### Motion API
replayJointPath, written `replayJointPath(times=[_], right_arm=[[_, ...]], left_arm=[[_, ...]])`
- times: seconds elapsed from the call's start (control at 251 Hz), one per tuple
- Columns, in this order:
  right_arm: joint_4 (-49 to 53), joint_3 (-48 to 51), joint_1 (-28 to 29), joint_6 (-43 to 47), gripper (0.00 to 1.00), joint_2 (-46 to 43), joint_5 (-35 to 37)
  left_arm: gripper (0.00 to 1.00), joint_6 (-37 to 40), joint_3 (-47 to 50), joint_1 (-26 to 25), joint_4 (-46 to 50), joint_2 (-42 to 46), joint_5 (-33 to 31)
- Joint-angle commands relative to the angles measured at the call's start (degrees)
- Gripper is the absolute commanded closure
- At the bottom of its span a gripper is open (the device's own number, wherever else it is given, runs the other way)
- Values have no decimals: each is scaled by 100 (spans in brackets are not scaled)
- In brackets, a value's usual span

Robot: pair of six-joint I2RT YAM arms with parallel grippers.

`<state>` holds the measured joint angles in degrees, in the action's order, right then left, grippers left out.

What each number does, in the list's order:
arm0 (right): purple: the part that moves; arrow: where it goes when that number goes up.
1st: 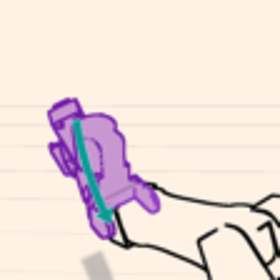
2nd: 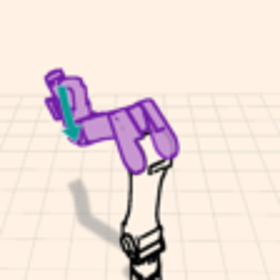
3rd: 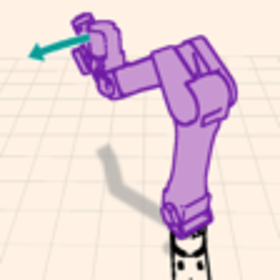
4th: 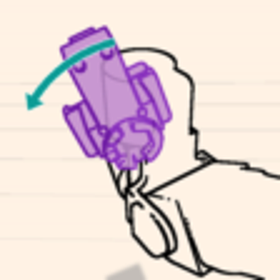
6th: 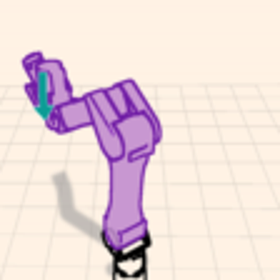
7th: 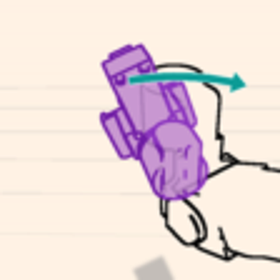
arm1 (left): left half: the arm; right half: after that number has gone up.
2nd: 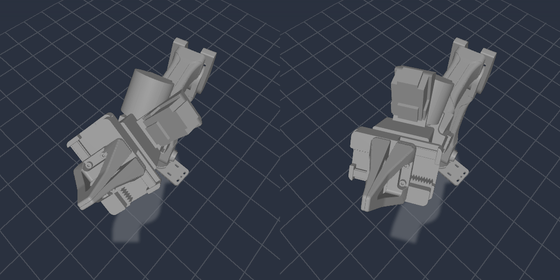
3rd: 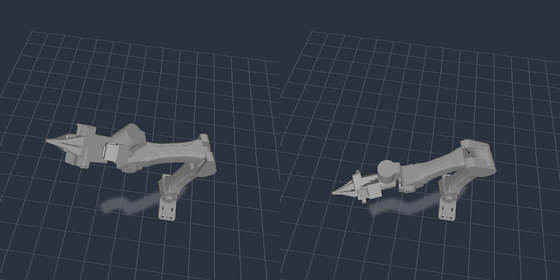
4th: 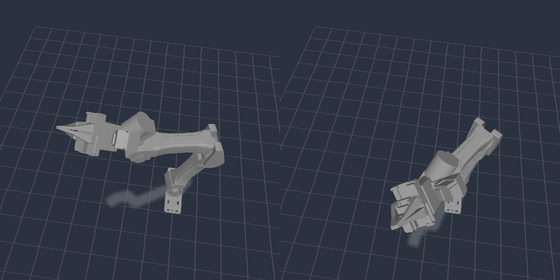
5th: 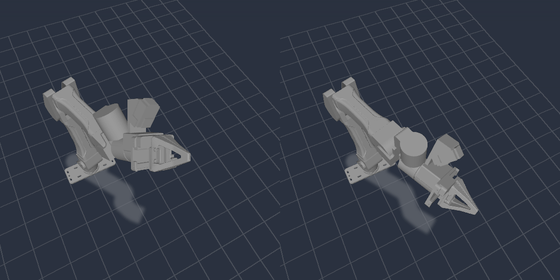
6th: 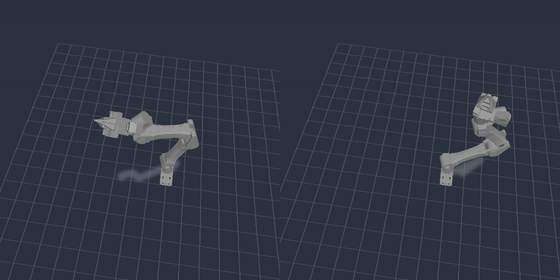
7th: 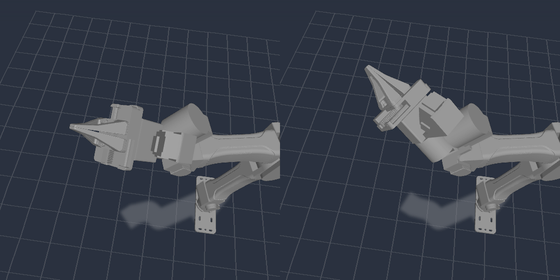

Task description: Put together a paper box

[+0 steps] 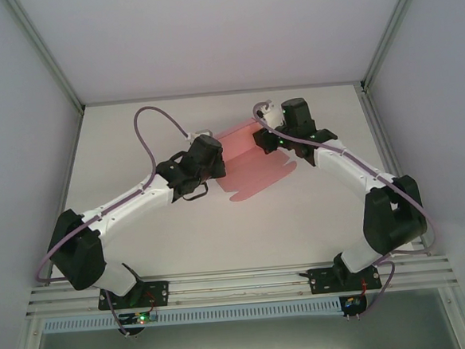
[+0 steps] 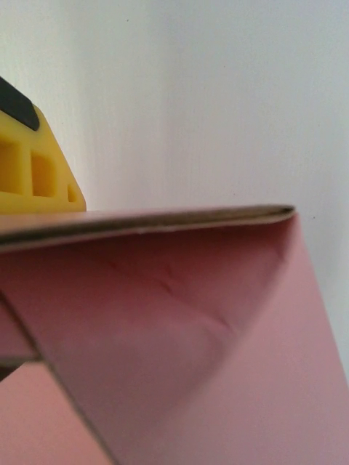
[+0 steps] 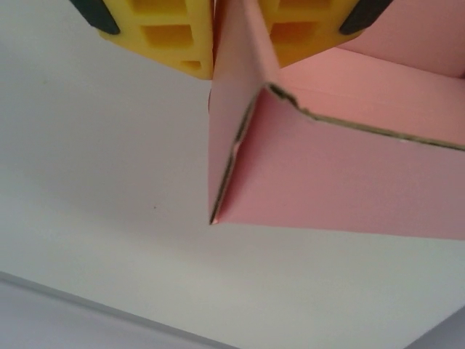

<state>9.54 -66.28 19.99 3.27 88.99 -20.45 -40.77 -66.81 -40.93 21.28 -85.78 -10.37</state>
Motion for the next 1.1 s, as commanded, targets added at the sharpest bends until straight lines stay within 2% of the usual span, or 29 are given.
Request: replayJointPath(times=[0.0, 0.064, 0.16, 0.208, 0.287, 0.363, 0.543, 0.654, 0.814, 0.878, 0.954, 0.998, 1.058, 1.093], right_arm=[[237, -179, -36, 128, 88, 70, -98], [250, -183, -13, 96, 89, 62, 178], [203, -147, 101, 88, 97, 57, 1120], [171, -141, 234, 141, 100, 62, 1847], [247, -257, 639, 400, 100, 241, 3763], [387, -459, 851, 381, 100, 511, 5066], [750, -810, 926, 25, 100, 805, 6937], [898, -935, 910, -98, 100, 877, 7489], [707, -1088, 1025, 357, 100, 1260, 8916], [680, -1088, 1042, 401, 100, 1320, 8792], [546, -900, 1005, 173, 100, 1100, 7784], [278, -683, 935, 200, 100, 878, 6702], [-383, -244, 825, 136, 94, 506, 5044], [-773, 27, 710, 108, 94, 290, 3862]], left_arm=[[100, 180, -219, -174, -36, 291, 137], [100, 168, -210, -176, -32, 300, 156], [100, 148, -193, -171, -89, 316, 278], [100, 132, -213, -178, -70, 320, 284], [100, 115, -220, -185, -54, 327, 295], [100, 114, -253, -187, -62, 312, 332], [100, 65, -311, -195, 6, 281, 317], [100, 58, -307, -203, 25, 290, 322], [100, 22, -274, -203, -39, 303, 331], [100, 26, -287, -201, -62, 277, 366], [100, 36, -324, -205, -20, 231, 382], [100, 18, -311, -203, -55, 226, 389], [100, 43, -266, -205, -181, 219, 477], [100, 64, -257, -203, -232, 213, 523]])
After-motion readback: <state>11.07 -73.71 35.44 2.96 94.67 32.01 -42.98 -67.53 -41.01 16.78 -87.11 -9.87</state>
